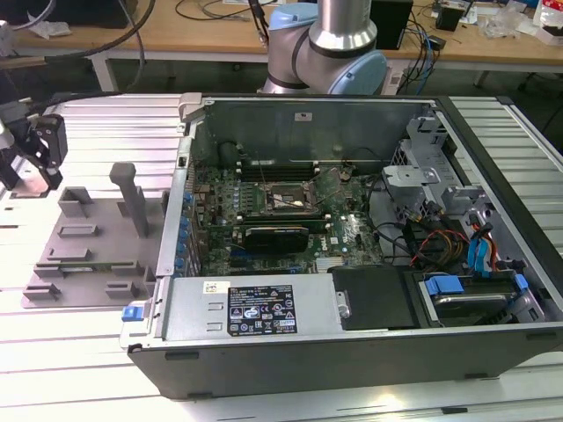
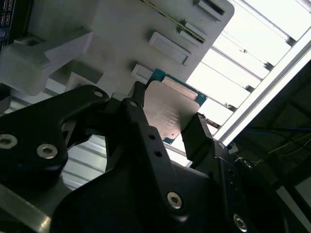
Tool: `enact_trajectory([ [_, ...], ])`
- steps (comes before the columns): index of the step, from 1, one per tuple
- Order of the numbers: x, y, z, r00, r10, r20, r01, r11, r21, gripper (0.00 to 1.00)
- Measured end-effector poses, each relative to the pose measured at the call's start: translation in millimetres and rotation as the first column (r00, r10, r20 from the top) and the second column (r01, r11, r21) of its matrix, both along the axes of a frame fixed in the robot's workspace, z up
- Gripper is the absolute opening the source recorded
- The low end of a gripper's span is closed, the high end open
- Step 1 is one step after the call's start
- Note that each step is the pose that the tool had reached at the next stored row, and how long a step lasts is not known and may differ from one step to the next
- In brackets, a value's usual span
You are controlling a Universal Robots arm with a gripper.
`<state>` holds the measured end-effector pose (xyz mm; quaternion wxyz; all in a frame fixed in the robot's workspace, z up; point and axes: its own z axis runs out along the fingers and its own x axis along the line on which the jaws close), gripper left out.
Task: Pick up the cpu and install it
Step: 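Pick up the cpu and move it towards the insertion slot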
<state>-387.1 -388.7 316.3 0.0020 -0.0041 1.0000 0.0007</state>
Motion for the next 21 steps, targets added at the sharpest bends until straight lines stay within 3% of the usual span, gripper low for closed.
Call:
enact_trajectory([
  [12,0.0,0.0,30.8,1.0,0.0,0.0,0.0,1.0,0.0,0.55],
  [15,0.0,0.0,43.3,1.0,0.0,0.0001,0.0,1.0,0.0,0.55],
  [21,0.0,0.3,59.6,1.0,0.0,0.0,0.0,1.0,0.0,0.55],
])
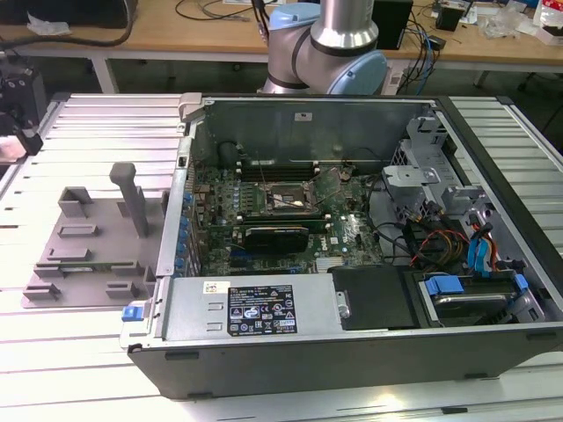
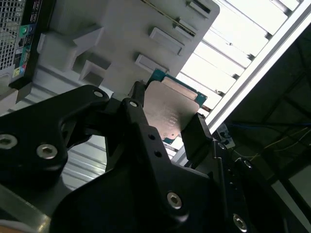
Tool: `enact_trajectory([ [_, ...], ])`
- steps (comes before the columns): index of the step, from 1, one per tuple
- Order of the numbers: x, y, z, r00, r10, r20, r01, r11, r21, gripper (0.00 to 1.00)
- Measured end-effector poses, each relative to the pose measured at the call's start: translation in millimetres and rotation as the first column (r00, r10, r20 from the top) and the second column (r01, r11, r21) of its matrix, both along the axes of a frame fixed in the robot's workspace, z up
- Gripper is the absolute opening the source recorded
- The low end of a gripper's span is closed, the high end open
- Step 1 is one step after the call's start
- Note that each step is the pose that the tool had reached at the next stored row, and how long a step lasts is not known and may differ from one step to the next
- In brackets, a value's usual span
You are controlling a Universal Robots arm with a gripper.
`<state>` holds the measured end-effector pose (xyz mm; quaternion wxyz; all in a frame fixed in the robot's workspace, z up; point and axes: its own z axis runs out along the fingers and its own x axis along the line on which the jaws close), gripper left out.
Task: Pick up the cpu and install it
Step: 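Pick up the cpu and move it towards the insertion slot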
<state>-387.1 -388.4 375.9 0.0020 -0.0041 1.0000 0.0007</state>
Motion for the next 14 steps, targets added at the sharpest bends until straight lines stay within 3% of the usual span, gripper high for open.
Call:
enact_trajectory([
  [3,0.0,0.2,5.7,1.0,0.0,0.0,0.0,1.0,0.0,0.55],
  [9,0.0,1.1,30.9,1.0,0.0,0.0,0.0,1.0,0.0,0.55],
  [14,0.0,2.0,41.3,1.0,0.0,0.0,0.0,1.0,0.0,0.55],
])
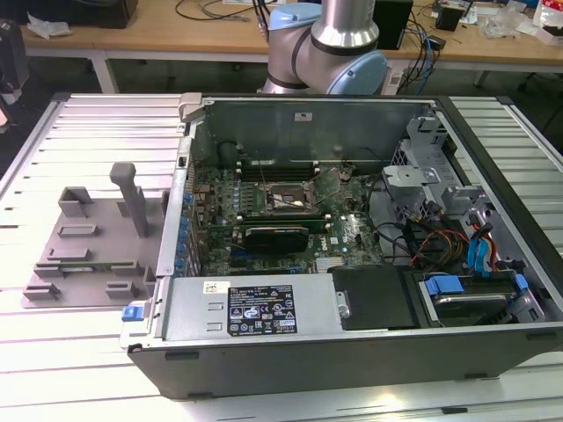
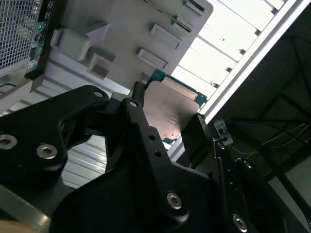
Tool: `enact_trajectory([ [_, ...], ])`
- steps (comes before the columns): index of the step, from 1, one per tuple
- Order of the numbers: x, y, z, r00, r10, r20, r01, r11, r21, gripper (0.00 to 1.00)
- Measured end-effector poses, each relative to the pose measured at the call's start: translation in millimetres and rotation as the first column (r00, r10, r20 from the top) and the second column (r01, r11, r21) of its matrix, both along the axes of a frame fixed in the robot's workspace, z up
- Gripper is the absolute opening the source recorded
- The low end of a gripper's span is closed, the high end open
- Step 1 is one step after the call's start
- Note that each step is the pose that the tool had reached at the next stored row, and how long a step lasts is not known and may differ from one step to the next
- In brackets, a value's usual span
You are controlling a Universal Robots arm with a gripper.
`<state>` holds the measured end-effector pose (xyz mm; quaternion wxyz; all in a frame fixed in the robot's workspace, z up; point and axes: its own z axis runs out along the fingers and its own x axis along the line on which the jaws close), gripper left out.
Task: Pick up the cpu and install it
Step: 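Pick up the cpu and move it towards the insertion slot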
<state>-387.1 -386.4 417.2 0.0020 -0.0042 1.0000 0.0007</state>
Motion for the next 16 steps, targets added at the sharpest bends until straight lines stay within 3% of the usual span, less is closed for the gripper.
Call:
enact_trajectory([
  [3,0.0,0.4,6.1,1.0,0.0,0.0,0.0,1.0,0.0,0.55],
  [6,0.0,1.2,18.1,1.0,0.0,0.0,0.0,1.0,0.0,0.55],
  [8,0.0,1.3,21.2,1.0,0.0,0.0001,0.0,1.0,0.0001,0.55],
  [12,0.7,1.4,21.9,1.0,0.0,-0.0002,0.0,1.0,-0.0001,0.55],
  [16,14.0,1.3,21.7,1.0,0.001,0.0,-0.001,1.0,0.0,0.55],
])
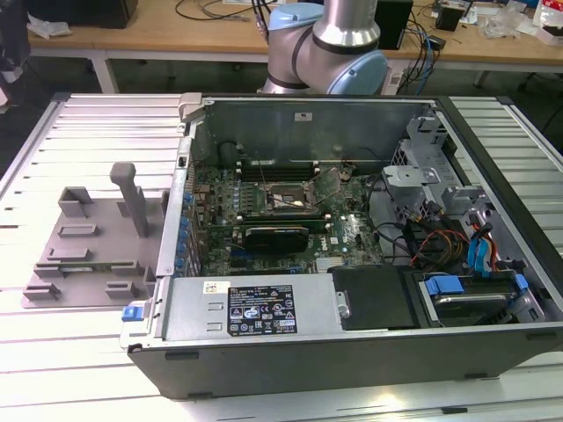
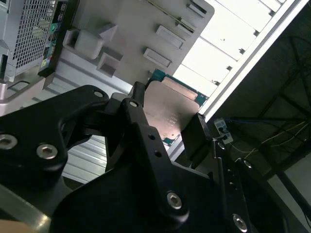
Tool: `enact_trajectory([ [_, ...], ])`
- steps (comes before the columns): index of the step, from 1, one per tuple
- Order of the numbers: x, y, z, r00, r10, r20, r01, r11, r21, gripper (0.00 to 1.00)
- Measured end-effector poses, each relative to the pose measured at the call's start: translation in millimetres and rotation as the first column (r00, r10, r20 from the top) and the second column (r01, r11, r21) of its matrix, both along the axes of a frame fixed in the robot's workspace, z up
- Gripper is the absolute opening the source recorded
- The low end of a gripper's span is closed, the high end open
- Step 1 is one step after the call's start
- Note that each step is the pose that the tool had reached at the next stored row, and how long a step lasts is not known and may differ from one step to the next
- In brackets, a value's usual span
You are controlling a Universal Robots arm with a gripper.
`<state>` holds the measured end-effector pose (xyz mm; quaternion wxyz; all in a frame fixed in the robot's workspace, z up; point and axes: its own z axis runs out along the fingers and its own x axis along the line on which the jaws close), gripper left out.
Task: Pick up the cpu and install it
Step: 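Pick up the cpu and move it towards the insertion slot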
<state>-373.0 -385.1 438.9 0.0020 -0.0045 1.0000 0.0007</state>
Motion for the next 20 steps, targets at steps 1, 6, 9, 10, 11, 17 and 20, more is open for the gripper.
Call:
enact_trajectory([
  [1,2.0,0.0,0.0,1.0,0.0,0.0001,0.0,1.0,0.0,0.55],
  [6,18.2,0.0,0.0,1.0,0.0,0.0,0.0,1.0,-0.0001,0.55],
  [9,31.0,0.0,0.0,1.0,0.0,-0.0001,0.0,1.0,-0.0001,0.55],
  [10,33.3,0.0,0.0,1.0,0.0,-0.0001,0.0,1.0,-0.0001,0.55],
  [11,37.7,0.0,0.0,1.0,0.0,0.0,0.0,1.0,-0.0001,0.55],
  [17,53.9,0.0,0.0,1.0,0.0,-0.0002,0.0,1.0,-0.0001,0.55],
  [20,69.9,0.0,0.0,1.0,0.0,-0.0004,0.0,1.0,-0.0001,0.55],
])
